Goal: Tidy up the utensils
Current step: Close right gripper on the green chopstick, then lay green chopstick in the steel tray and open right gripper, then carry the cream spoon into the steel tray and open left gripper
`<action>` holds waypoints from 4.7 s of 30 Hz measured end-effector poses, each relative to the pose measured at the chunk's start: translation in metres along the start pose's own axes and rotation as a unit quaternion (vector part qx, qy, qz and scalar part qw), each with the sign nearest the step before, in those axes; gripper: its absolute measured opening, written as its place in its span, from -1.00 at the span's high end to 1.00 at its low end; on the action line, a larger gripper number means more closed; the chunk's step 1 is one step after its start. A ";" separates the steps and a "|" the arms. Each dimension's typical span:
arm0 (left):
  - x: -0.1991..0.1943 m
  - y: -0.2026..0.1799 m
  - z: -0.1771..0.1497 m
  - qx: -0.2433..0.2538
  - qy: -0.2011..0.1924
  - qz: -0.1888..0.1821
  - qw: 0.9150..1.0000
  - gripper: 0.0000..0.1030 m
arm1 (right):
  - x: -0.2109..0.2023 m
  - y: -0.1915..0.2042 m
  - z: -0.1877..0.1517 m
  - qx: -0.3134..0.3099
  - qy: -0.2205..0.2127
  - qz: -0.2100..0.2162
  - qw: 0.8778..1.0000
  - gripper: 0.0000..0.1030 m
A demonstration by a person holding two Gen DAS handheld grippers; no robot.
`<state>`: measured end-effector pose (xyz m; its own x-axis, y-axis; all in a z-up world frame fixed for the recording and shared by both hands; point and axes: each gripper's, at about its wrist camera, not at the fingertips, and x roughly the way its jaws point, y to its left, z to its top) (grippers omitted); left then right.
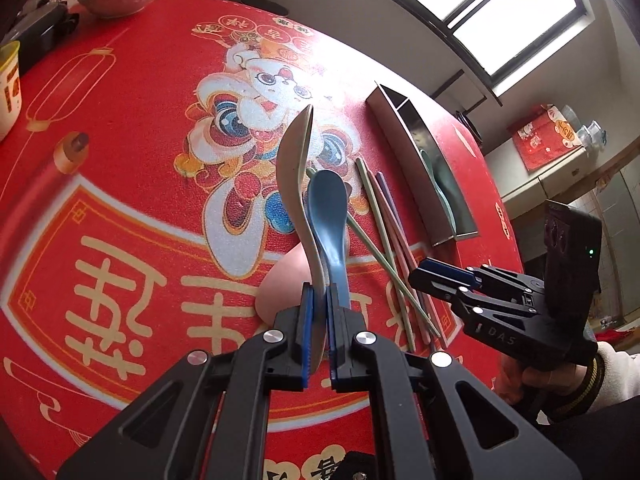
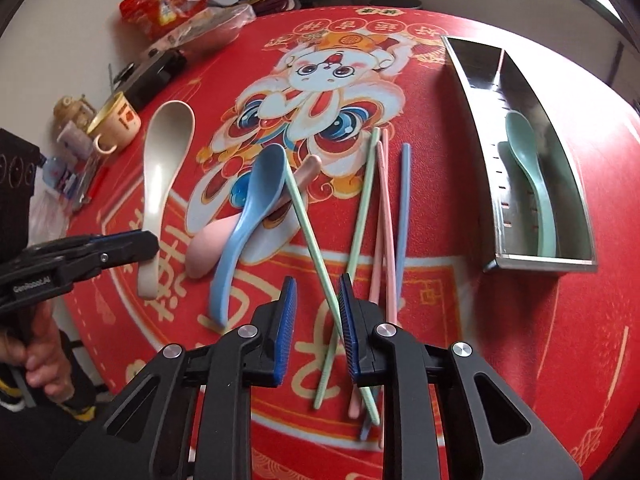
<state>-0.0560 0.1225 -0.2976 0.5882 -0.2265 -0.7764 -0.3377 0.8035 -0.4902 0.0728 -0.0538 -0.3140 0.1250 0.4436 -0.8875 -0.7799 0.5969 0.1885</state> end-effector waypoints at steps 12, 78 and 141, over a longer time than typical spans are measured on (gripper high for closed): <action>-0.011 0.017 -0.001 -0.027 -0.010 0.011 1.000 0.88 | 0.035 0.006 0.007 -0.017 0.040 -0.022 0.999 0.69; 0.007 -0.021 0.045 -0.056 -0.033 0.009 0.998 0.88 | 0.036 -0.164 0.085 0.166 -0.021 -0.004 0.986 0.85; 0.204 -0.186 0.088 -0.057 0.058 -0.076 0.994 0.88 | -0.097 -0.261 -0.025 0.198 -0.095 -0.087 0.972 -0.72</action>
<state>0.1913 -0.0252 -0.3298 0.5519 -0.4087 -0.7269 -0.3367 0.6883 -0.6426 0.2489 -0.2692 -0.2873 0.3744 0.4067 -0.8333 -0.4444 0.8674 0.2237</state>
